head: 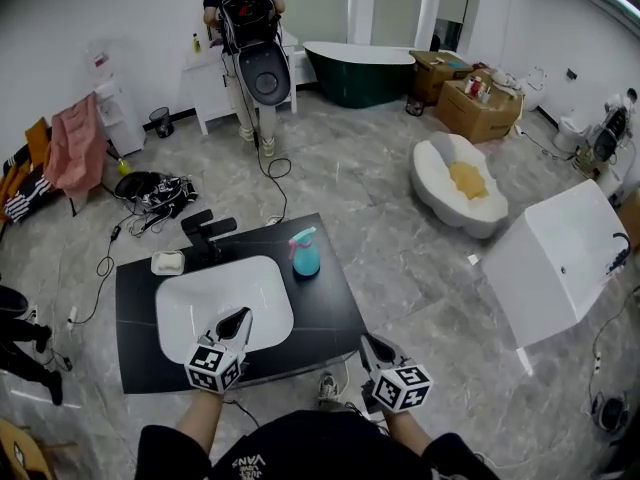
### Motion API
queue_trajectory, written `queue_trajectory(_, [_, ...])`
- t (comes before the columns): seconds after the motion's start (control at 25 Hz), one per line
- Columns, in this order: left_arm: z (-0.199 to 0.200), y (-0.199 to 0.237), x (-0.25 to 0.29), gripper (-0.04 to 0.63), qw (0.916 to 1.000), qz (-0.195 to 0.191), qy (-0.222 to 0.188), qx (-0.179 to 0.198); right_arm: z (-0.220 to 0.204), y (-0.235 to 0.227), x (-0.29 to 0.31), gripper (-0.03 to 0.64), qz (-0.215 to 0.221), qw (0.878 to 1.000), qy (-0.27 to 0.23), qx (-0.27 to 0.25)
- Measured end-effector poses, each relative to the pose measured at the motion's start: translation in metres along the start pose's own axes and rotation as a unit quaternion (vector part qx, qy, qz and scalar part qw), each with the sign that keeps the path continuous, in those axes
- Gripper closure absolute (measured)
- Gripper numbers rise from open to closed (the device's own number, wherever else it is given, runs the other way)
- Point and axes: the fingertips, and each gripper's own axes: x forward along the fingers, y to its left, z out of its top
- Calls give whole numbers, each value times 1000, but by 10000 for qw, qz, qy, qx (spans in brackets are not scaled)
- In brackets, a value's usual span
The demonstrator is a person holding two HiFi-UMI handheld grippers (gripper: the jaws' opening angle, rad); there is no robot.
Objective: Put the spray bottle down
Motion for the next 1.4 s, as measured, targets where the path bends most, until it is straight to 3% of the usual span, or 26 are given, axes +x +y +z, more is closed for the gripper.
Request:
queue_trajectory(0.28, [-23,-18,-92,575,9999,16,-18,-127,-27,52,-37,613,-72,9998,-41,-199])
queue_trajectory(0.48, [-41,-48,-150,575,9997,-193,-64,-158,-55,82,-77,612,-150,9998,-88,-139])
queue_trajectory(0.88, [-73,-76,-223,575,9979,-147,-201,-604,-87,119,-127,614,-202,9994,84,-251])
queue_trajectory(1.4, [-61,-92,-253,575,9955,614,-341,-641,-69,139,-121,613,677,9950,224,-704])
